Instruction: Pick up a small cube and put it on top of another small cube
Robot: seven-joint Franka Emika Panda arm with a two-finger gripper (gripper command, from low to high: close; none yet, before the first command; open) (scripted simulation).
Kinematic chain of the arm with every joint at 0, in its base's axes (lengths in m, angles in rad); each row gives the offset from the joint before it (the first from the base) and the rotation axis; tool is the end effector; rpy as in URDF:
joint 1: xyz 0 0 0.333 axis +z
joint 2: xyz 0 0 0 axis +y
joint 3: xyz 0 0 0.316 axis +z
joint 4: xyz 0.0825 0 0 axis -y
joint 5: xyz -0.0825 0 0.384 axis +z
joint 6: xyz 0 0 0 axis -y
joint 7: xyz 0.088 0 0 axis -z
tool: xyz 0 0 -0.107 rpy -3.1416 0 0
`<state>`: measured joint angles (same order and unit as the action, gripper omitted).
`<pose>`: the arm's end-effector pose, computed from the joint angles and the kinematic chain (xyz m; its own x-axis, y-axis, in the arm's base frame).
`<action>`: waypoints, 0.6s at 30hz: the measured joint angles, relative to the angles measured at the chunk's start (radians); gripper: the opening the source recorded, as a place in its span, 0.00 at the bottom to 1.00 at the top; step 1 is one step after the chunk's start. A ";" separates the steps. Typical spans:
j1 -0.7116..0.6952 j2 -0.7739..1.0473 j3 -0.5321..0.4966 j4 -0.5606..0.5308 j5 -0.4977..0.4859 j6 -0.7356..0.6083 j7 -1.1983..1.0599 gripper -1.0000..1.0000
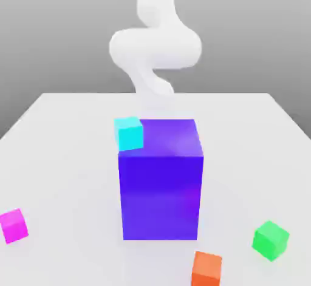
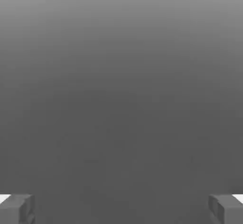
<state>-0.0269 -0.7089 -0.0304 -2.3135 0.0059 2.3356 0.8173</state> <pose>0.3797 -0.0257 0.6750 0.4717 -0.7654 0.4378 -0.5761 -0.6434 -0.5042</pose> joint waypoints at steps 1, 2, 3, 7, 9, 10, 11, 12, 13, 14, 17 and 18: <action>-0.012 0.039 -0.013 -0.006 0.003 0.015 0.007 0.50; -0.023 0.077 -0.027 -0.011 0.006 0.030 0.014 0.50; -0.033 0.114 -0.040 -0.017 0.009 0.045 0.021 0.50; -0.075 0.258 -0.094 -0.039 0.024 0.102 0.044 0.50; -0.095 0.330 -0.122 -0.049 0.034 0.130 0.054 0.50; -0.106 0.366 -0.136 -0.055 0.040 0.144 0.058 0.50; -0.115 0.403 -0.150 -0.060 0.046 0.158 0.062 0.50; -0.126 0.439 -0.164 -0.066 0.053 0.172 0.066 0.50; -0.136 0.475 -0.178 -0.071 0.061 0.187 0.069 0.50; -0.146 0.511 -0.192 -0.076 0.069 0.201 0.072 0.50; -0.184 0.621 -0.232 -0.092 0.097 0.242 0.077 0.50; -0.203 0.658 -0.244 -0.097 0.108 0.256 0.078 0.50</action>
<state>-0.2298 -0.0507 -0.2741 -2.4109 0.1138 2.5914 0.8952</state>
